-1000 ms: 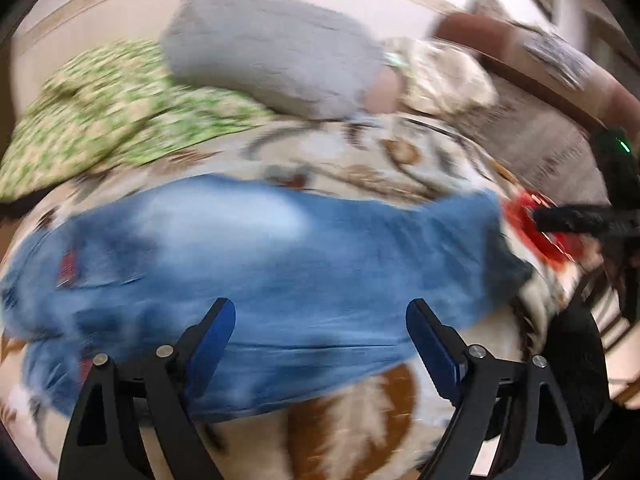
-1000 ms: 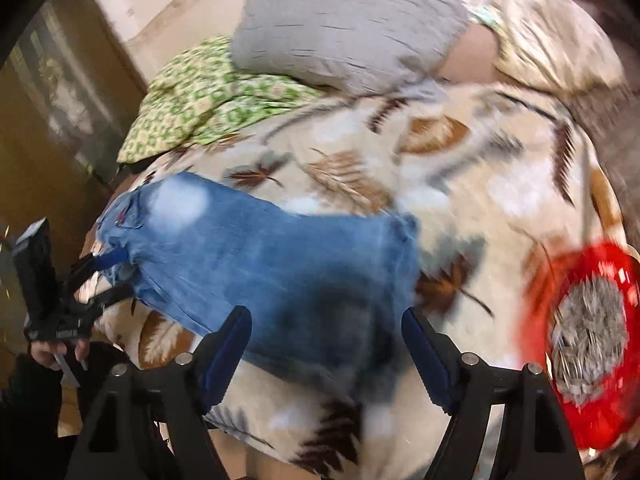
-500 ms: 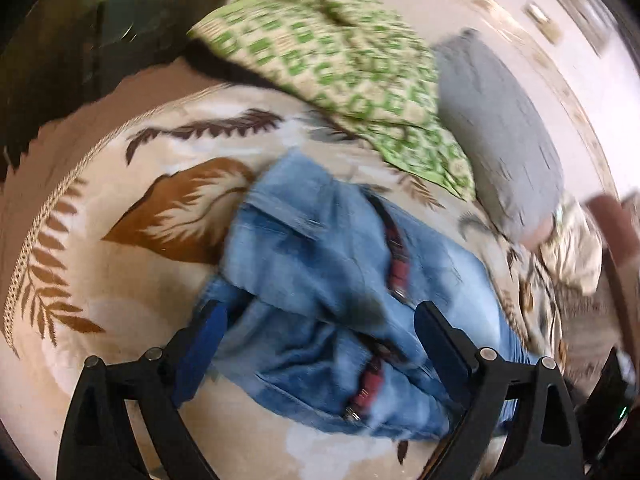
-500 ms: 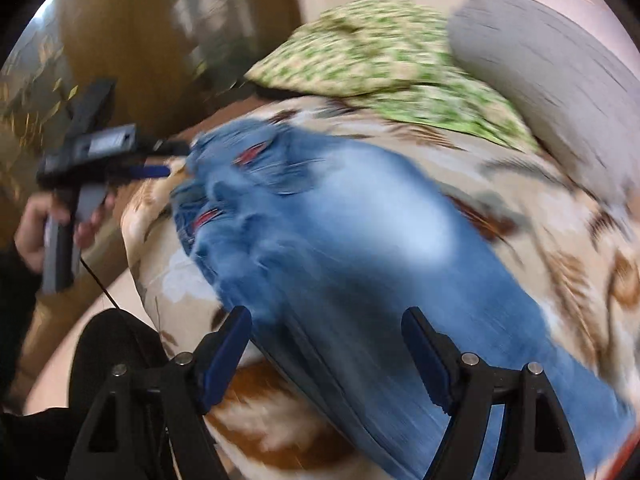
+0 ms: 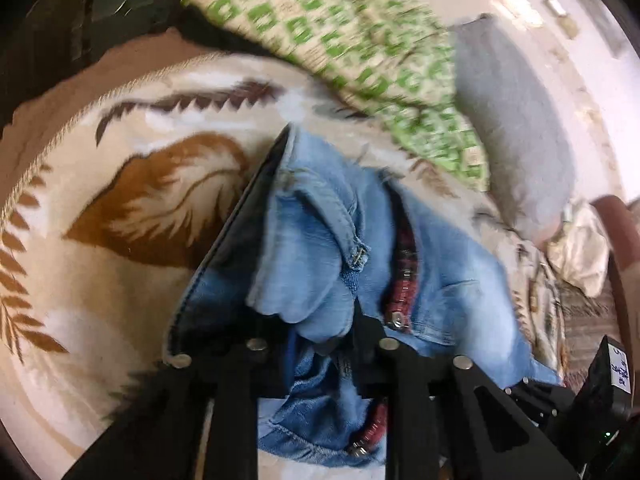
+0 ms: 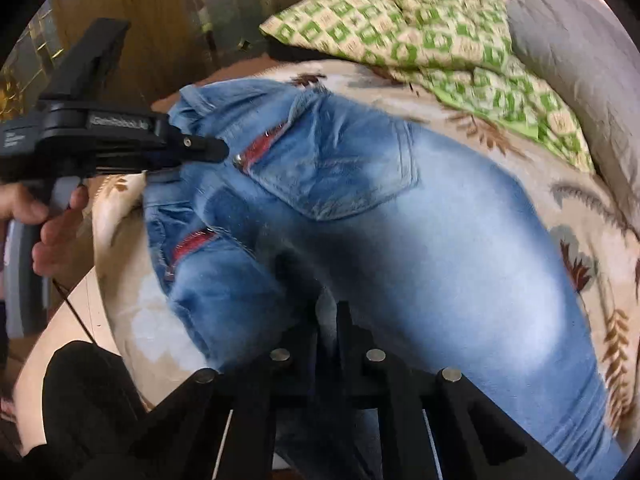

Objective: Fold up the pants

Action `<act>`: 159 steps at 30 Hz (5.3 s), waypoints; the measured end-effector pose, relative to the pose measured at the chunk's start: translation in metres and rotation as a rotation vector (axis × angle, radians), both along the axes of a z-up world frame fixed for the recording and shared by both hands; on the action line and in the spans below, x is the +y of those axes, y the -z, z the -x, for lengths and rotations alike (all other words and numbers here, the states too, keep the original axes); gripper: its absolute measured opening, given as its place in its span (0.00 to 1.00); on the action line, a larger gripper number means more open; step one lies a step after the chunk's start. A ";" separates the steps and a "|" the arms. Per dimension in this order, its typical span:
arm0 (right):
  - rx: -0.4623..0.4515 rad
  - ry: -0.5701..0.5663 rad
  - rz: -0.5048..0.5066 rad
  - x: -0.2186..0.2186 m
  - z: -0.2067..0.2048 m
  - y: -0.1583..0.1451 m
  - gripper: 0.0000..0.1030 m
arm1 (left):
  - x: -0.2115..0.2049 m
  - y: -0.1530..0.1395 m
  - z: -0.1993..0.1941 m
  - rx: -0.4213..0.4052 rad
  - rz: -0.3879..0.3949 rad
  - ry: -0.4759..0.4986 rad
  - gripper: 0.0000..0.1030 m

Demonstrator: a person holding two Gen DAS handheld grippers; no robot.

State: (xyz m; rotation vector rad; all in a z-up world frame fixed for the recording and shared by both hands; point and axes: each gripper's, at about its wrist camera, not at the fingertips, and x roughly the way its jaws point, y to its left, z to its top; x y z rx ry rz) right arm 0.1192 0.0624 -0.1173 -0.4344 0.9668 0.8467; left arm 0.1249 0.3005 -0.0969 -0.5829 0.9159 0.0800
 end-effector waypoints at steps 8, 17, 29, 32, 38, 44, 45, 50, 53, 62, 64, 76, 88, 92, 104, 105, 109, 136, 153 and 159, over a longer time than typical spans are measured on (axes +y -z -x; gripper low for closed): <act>-0.101 -0.096 -0.050 -0.023 0.039 -0.036 0.07 | -0.002 -0.017 0.053 -0.062 0.068 0.056 0.20; -0.094 -0.088 0.038 0.000 0.054 0.027 0.10 | -0.011 0.042 0.045 0.062 -0.069 0.069 0.29; -0.132 0.082 -0.077 -0.062 0.054 -0.022 0.88 | -0.027 -0.045 0.074 -0.083 -0.345 -0.024 0.95; -0.104 0.184 -0.163 -0.108 0.047 -0.037 0.88 | -0.038 -0.060 0.062 -0.103 -0.342 0.039 0.95; -0.030 0.437 -0.305 -0.235 0.037 -0.048 0.88 | -0.134 -0.072 0.021 -0.175 -0.293 0.445 0.95; 0.003 0.694 -0.376 -0.352 0.065 -0.040 0.88 | -0.270 -0.068 -0.015 -0.246 -0.303 0.941 0.95; 0.010 0.733 -0.371 -0.366 0.072 -0.034 0.88 | -0.289 -0.068 -0.020 -0.243 -0.300 0.988 0.95; 0.048 0.819 -0.385 -0.395 0.088 -0.012 0.88 | -0.389 -0.063 -0.048 -0.206 -0.335 1.207 0.95; 0.073 0.818 -0.432 -0.400 0.087 0.000 0.88 | -0.434 -0.051 -0.059 -0.186 -0.404 1.323 0.95; 0.078 0.759 -0.496 -0.394 0.067 0.020 0.88 | -0.497 -0.011 -0.075 -0.079 -0.446 1.535 0.95; 0.072 0.743 -0.492 -0.391 0.065 0.022 0.88 | -0.505 -0.005 -0.076 -0.068 -0.455 1.571 0.95; 0.014 0.769 -0.357 -0.378 0.066 0.027 0.41 | -0.526 0.026 -0.091 0.093 -0.349 1.616 0.53; -0.005 0.758 -0.393 -0.377 0.071 0.018 0.13 | -0.510 0.008 -0.068 -0.020 -0.398 1.560 0.17; -0.056 0.757 -0.390 -0.373 0.078 0.008 0.11 | -0.506 0.006 -0.068 -0.046 -0.381 1.530 0.15; -0.192 0.781 -0.424 -0.382 0.084 -0.035 0.09 | -0.512 -0.027 -0.075 -0.183 -0.299 1.499 0.08; -0.208 0.786 -0.430 -0.383 0.085 -0.040 0.09 | -0.512 -0.028 -0.076 -0.189 -0.284 1.498 0.08; -0.116 0.845 -0.396 -0.388 0.078 -0.015 0.09 | -0.528 -0.002 -0.077 -0.099 -0.367 1.524 0.09; -0.056 0.770 -0.403 -0.375 0.086 0.012 0.25 | -0.530 0.008 -0.063 -0.088 -0.354 1.554 0.08; -0.118 0.951 -0.351 -0.418 0.051 -0.006 0.23 | -0.590 0.004 -0.102 -0.099 -0.420 1.508 0.07; -0.048 0.974 -0.273 -0.420 0.040 0.022 0.24 | -0.594 0.027 -0.111 -0.032 -0.407 1.473 0.09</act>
